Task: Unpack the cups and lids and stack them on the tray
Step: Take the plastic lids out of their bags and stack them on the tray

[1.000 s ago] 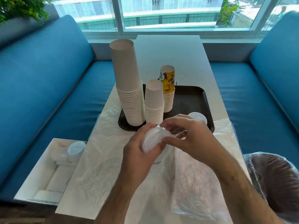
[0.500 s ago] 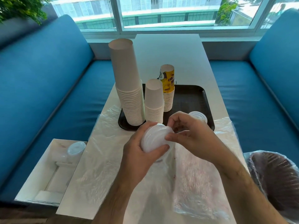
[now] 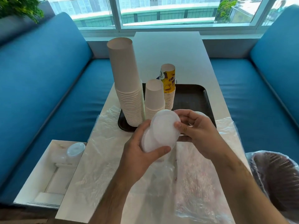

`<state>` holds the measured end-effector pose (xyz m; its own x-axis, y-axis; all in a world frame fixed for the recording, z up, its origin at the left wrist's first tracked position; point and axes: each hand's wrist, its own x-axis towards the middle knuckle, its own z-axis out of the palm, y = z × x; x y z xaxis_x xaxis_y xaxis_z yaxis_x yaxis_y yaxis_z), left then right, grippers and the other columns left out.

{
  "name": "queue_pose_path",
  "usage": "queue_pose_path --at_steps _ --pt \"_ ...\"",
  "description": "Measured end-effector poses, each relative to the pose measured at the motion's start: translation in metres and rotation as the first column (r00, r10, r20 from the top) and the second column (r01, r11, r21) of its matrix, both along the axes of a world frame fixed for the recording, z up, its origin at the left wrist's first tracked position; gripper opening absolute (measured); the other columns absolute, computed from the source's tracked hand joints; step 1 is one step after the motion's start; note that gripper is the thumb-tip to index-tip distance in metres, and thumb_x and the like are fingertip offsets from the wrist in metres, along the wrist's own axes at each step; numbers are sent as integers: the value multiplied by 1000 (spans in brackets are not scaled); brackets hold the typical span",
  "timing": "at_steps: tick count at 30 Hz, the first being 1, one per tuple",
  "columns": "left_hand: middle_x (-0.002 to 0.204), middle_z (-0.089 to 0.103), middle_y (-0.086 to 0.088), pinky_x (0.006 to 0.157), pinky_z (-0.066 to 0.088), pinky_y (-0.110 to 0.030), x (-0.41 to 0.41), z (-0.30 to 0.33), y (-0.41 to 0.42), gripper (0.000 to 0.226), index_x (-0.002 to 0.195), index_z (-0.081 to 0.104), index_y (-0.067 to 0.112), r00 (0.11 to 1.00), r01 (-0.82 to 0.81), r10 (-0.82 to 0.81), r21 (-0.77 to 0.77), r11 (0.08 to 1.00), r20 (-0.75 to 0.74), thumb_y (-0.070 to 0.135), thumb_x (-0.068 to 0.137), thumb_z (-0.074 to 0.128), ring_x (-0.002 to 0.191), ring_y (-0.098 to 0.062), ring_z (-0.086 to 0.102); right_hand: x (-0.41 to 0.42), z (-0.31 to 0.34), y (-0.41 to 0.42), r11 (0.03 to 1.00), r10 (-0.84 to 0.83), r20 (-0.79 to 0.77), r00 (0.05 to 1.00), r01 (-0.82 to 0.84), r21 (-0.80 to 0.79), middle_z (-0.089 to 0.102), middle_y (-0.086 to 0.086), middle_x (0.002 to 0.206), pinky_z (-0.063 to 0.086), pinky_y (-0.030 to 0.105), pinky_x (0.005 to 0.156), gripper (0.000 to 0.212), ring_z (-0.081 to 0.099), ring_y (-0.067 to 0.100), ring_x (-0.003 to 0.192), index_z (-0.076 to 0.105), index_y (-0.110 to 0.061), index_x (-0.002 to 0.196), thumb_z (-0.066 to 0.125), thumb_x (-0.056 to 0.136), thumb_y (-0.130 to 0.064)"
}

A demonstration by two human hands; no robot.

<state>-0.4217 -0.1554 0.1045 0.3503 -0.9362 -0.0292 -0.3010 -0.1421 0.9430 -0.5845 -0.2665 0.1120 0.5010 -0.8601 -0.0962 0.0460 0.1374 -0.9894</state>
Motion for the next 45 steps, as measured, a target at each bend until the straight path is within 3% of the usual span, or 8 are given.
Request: queue_pose_path --at_steps 2,5,14,20,24,28,32,45 --pt "115 50 37 81 63 -43 1 -2 0 61 120 52 56 994 -15 13 -20 1000 -112 52 64 78 117 -11 53 -3 -2 -7 996 -56 73 996 50 79 75 4 107 62 35 70 35 73 23 100 67 -13 118 68 83 -18" --pt "112 50 38 77 63 -48 4 -1 1 51 118 59 50 987 -62 54 -42 997 -153 44 70 77 117 -15 53 -21 -12 -35 949 -252 120 960 221 224 73 7 109 61 30 69 27 74 24 94 67 -14 114 68 87 -15" --pt "114 51 38 74 64 -35 7 -3 3 47 110 57 62 988 -85 80 -34 996 -130 49 69 75 113 -12 54 -54 -93 -135 834 -482 -367 796 545 87 66 16 116 60 28 57 18 68 33 101 66 -13 109 72 92 -11" --pt "112 51 39 68 63 -30 10 -2 3 48 107 55 69 988 -85 79 -42 995 -134 46 71 75 112 -7 54 -57 -104 -148 885 -458 -696 552 358 -298 69 14 111 61 48 82 32 68 35 100 66 -12 121 75 90 -18" --pt "117 52 34 67 62 -27 11 -1 3 45 108 57 62 987 -102 97 -31 994 -127 47 70 74 112 -9 54 -54 -98 -144 896 -442 -835 328 125 -425 57 20 129 50 43 99 47 60 39 111 56 -12 135 71 93 -25" --pt "120 53 28 61 59 -20 10 1 3 43 109 57 57 986 -104 98 -39 994 -135 39 75 77 110 -9 55 -39 -90 -132 861 -478 -804 353 9 -508 50 14 135 46 43 96 41 49 37 120 58 -19 135 66 95 -24" --pt "120 52 28 58 54 -14 9 2 3 45 109 55 56 987 -99 93 -42 994 -128 28 82 78 108 -8 55 -31 -96 -123 903 -321 -886 335 -173 -393 48 8 141 47 43 95 49 43 33 125 57 -29 138 67 91 -42" --pt "121 53 29 61 50 -7 7 3 4 45 109 56 59 988 -93 84 -65 994 -133 33 80 79 109 1 54 -33 -111 -108 930 -314 -840 442 -37 -367 59 17 129 45 39 97 44 56 34 115 59 -24 135 69 94 -33"
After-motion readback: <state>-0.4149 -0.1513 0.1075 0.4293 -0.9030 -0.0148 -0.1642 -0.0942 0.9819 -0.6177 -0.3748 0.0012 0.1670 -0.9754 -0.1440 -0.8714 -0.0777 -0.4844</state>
